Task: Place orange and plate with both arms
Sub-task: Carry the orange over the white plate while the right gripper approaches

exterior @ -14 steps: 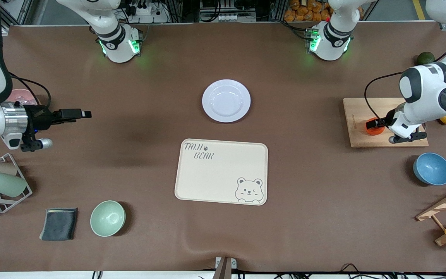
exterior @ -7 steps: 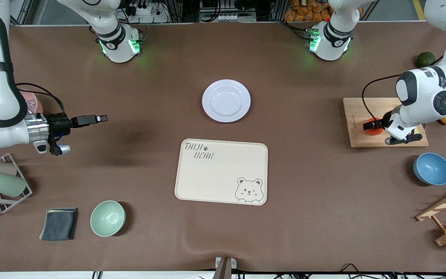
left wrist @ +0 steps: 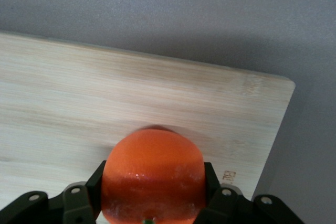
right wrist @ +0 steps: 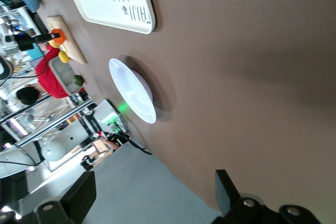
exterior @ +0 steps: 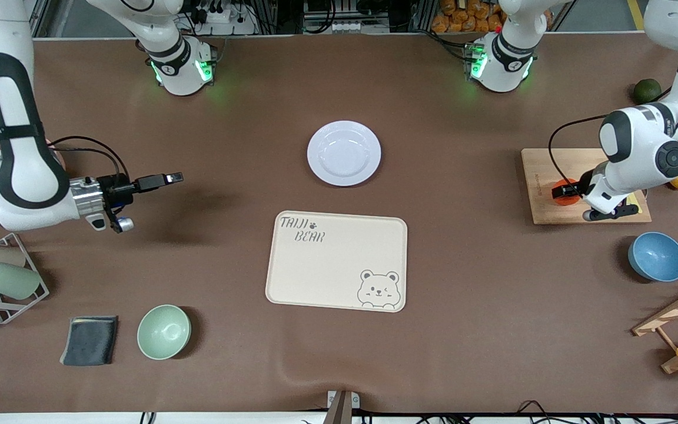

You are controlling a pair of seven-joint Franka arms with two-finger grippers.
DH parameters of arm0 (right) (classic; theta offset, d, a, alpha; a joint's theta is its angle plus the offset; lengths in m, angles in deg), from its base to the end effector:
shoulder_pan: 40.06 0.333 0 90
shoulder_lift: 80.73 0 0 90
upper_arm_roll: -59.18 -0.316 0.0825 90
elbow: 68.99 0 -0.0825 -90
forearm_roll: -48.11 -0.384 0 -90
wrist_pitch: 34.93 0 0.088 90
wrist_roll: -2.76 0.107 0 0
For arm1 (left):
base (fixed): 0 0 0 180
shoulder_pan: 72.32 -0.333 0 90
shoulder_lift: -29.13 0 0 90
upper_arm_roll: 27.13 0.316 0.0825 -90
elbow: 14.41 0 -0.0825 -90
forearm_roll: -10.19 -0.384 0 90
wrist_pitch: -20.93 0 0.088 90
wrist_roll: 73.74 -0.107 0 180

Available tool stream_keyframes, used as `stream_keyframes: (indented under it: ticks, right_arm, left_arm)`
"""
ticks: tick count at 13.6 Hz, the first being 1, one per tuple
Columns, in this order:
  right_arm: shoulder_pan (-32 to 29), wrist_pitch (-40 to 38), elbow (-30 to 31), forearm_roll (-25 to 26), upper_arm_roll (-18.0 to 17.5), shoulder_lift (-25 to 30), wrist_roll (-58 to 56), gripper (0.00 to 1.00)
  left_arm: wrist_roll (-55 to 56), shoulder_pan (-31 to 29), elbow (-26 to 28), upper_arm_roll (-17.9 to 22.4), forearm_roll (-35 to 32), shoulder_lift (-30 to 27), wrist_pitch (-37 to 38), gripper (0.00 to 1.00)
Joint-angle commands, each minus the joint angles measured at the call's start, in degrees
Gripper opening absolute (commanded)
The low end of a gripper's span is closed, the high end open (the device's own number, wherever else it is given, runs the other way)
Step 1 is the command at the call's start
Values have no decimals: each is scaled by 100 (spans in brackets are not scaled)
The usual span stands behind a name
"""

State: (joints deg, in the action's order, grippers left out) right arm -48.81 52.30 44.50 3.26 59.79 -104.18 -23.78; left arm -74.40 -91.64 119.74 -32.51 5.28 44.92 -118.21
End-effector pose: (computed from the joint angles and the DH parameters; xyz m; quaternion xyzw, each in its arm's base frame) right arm 0.5286 -0.0076 0.2513 -0.8516 0.0169 0.2611 0.4541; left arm 0.4814 0.1182 0.2026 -0.9923 -0.0810 0.0938 0.0001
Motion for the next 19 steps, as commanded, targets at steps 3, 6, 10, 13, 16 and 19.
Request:
stream_keyframes:
  ticks: [3,6,10,13,16,19]
  right_arm:
    - [92,504,532,-674,-96,-54,-580,100]
    - [373,829,858,-1183,-96,-54,-888,100]
    - [751,1128,1086,-1693,-96,-37,-897,100]
    - [1041,1516,1315,-2061,-105,-37,-1063,100]
    - [1261,1665,1395,-2370,-105,-54,-1125,100]
    - [1498,1937,1464,-2668,-114,-54,-1213,100]
  left_arm:
    - [22,-19,-169,-497,-80,-347,227,27]
    - [110,-19,-756,-1314,-18,-463,991,31]
    - [1283,-1,-1233,-2623,69,-401,1582,31]
    - [2943,130,-1347,-3600,70,-217,1582,29]
    - [4368,892,-1470,-3778,78,-7,1574,29]
    - [5494,1640,-1619,-3778,78,257,1451,29]
